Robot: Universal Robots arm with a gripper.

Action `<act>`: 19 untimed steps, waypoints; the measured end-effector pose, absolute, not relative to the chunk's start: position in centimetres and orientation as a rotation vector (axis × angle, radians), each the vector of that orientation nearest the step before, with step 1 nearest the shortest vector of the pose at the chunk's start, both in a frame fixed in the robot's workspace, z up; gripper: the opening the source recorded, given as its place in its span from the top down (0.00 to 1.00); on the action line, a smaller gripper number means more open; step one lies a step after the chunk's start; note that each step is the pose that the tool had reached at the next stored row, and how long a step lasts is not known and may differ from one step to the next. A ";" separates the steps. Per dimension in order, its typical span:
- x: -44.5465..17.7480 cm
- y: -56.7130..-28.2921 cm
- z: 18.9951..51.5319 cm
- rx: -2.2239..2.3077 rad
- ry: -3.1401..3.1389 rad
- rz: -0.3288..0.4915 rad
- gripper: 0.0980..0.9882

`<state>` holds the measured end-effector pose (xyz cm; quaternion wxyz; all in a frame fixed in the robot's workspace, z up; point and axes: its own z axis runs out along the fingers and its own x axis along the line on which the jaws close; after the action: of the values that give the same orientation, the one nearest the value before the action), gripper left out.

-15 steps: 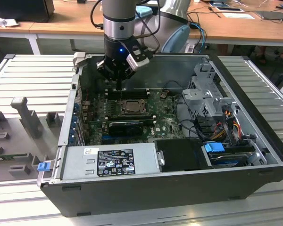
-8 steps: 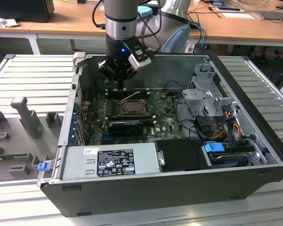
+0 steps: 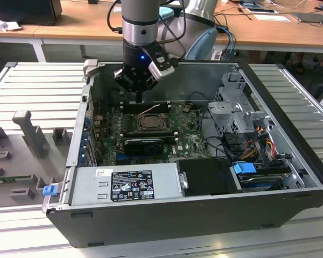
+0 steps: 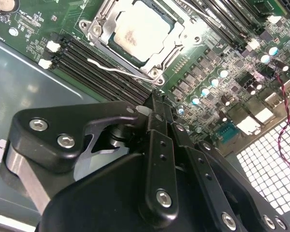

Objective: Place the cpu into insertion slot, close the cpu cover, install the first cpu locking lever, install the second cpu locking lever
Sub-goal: 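Install the first cpu locking lever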

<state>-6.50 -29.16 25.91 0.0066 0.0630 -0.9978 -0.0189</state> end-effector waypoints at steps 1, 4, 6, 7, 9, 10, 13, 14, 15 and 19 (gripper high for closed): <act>-6.4 -29.2 25.9 0.197 -3.122 -0.059 0.99; -6.2 -29.2 25.9 0.197 -3.122 -0.059 0.99; -6.1 -29.2 25.9 0.197 -3.122 -0.059 0.99; -6.0 -29.2 25.9 0.197 -3.122 -0.059 0.99; -6.0 -29.2 25.9 0.197 -3.122 -0.059 0.99; -5.9 -29.2 25.9 0.197 -3.122 -0.059 0.99; -5.7 -29.2 25.9 0.197 -3.122 -0.059 0.99; -5.6 -29.2 25.9 0.197 -3.122 -0.059 0.99; -5.5 -29.2 25.9 0.197 -3.122 -0.059 0.99; -5.1 -29.2 25.9 0.195 -3.122 -0.062 0.99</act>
<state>-5.06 -29.16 25.90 0.0066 0.0623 -0.9978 -0.0197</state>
